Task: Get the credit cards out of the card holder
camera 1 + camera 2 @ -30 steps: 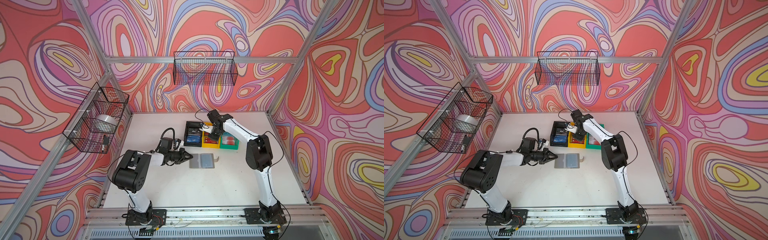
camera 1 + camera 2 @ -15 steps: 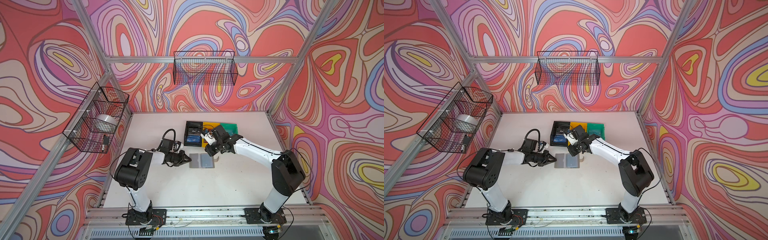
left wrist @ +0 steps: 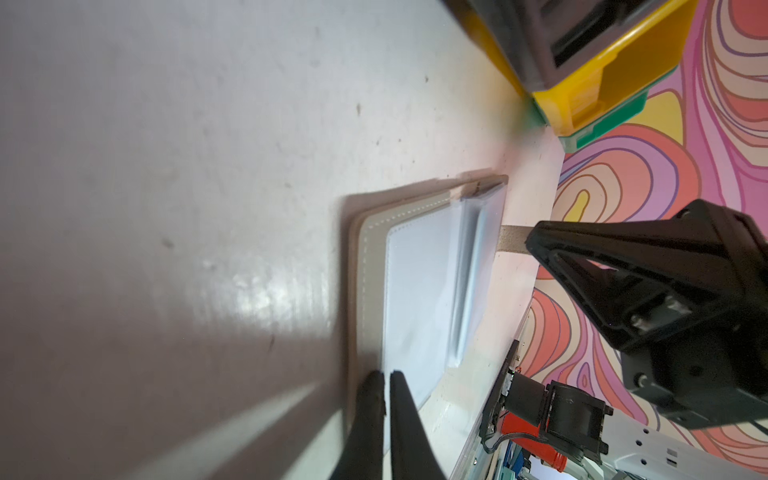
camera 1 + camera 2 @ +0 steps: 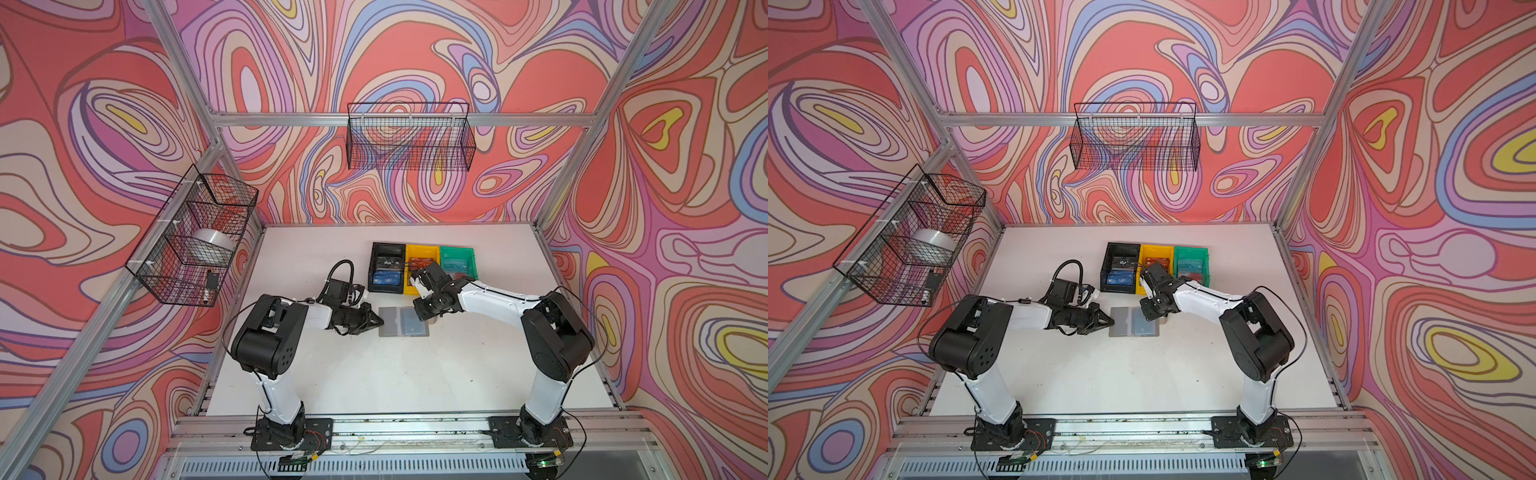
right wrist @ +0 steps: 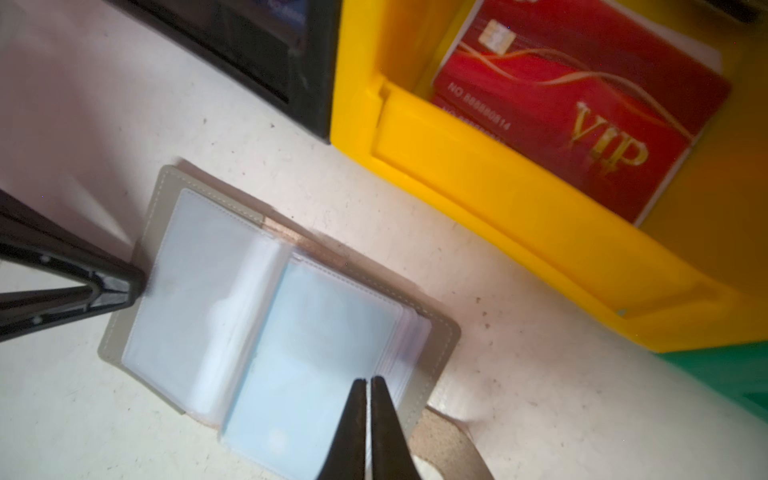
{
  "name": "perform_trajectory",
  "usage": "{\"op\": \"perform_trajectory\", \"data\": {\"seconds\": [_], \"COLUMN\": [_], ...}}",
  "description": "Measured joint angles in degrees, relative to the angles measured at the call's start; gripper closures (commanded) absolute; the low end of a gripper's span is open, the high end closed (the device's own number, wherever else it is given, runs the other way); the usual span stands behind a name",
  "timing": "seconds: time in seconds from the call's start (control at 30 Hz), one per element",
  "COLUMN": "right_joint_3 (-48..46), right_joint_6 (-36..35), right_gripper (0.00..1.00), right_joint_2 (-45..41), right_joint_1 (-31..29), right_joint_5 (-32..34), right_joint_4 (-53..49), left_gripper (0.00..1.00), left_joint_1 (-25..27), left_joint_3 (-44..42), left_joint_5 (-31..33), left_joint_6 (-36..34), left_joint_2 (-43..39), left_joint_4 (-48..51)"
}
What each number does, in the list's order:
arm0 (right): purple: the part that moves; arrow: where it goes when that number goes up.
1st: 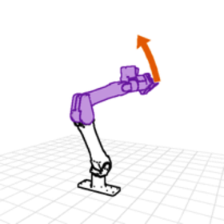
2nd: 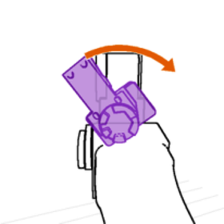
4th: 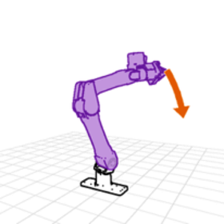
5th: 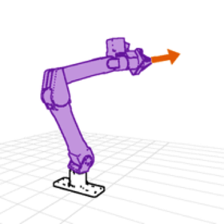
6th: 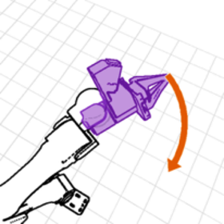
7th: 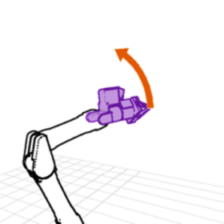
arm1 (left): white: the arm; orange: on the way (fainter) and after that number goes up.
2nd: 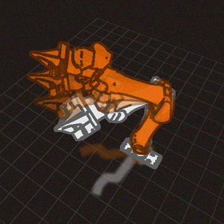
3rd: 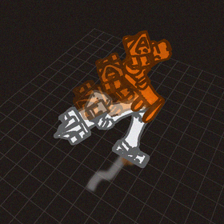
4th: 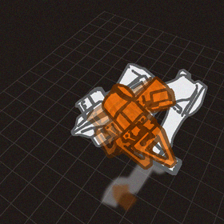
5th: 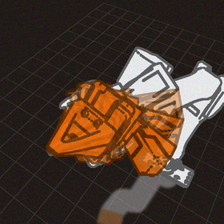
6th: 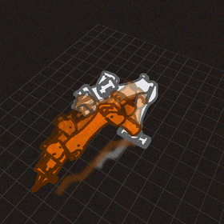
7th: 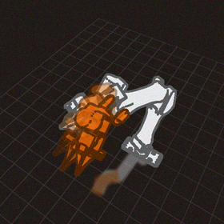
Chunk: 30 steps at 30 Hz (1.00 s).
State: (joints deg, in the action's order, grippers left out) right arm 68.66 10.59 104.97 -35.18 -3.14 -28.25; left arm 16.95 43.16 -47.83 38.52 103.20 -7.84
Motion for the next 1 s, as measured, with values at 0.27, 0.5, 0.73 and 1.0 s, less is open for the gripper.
{"op": "perform_trajectory", "data": {"seconds": [0.27, 0.5, 0.73, 1.0], "right_joint_3": [0.0, 0.0, 0.0, 0.0], "right_joint_6": [0.04, 0.09, 0.61, 0.68], "right_gripper": [0.92, 0.94, 0.94, 0.93], "right_joint_2": [2.49, 3.17, 3.17, 3.17], "right_joint_1": [0.0, 0.0, 0.0, -0.13], "right_joint_5": [2.32, 2.03, 1.16, 0.9], "right_joint_4": [-0.61, -0.7, -0.46, -0.5], "left_gripper": [0.9, 0.9, 0.9, 0.91], "left_joint_1": [0.0, 0.0, 0.0, 0.0], "left_joint_3": [0.0, 0.0, 0.0, 0.0], "left_joint_5": [0.37, 0.55, 0.83, 0.98], "left_joint_6": [0.0, -0.42, -0.44, -0.63], "left_joint_2": [0.09, 0.09, 0.09, 0.09], "left_joint_4": [0.0, 0.0, 0.02, 0.02]}}
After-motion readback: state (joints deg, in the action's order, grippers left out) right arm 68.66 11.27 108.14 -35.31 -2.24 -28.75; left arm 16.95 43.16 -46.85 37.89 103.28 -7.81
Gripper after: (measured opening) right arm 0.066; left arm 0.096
